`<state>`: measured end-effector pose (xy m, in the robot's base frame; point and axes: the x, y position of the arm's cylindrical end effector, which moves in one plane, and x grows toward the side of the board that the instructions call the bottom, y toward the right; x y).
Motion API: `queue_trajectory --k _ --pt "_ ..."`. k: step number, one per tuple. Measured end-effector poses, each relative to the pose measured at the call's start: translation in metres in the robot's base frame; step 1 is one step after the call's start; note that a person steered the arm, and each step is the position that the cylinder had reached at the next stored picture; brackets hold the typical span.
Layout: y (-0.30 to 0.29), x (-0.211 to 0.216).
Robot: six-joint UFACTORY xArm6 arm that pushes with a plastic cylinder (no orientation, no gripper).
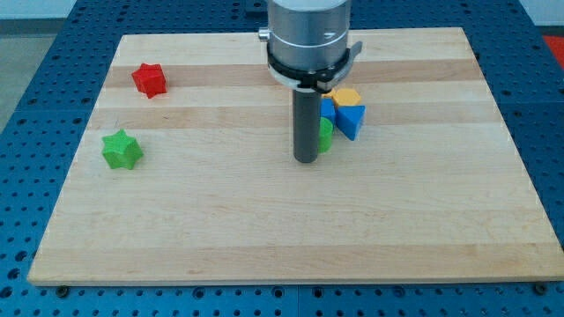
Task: Push green star into green circle
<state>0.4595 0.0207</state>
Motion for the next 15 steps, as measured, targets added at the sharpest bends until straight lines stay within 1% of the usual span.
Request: queue_trajectory --k 1,2,3,4,5,6,7,8,9,10,11,13,14,15 --pt "0.006 0.001" --pt "-0.039 0.029" --pt "-0.131 0.058" --pt "-0.234 0.063" --pt "-0.286 0.036" --pt "-0.279 -0.003" --pt "-0.234 -0.016" --pt "-0.181 -0.016" --pt "-0.204 -0.017" --pt "-0.224 -0.043" --pt "-0.198 -0.056" --pt "-0.065 -0.016" --pt "-0.072 -0.018" --pt "-0.118 -0.024"
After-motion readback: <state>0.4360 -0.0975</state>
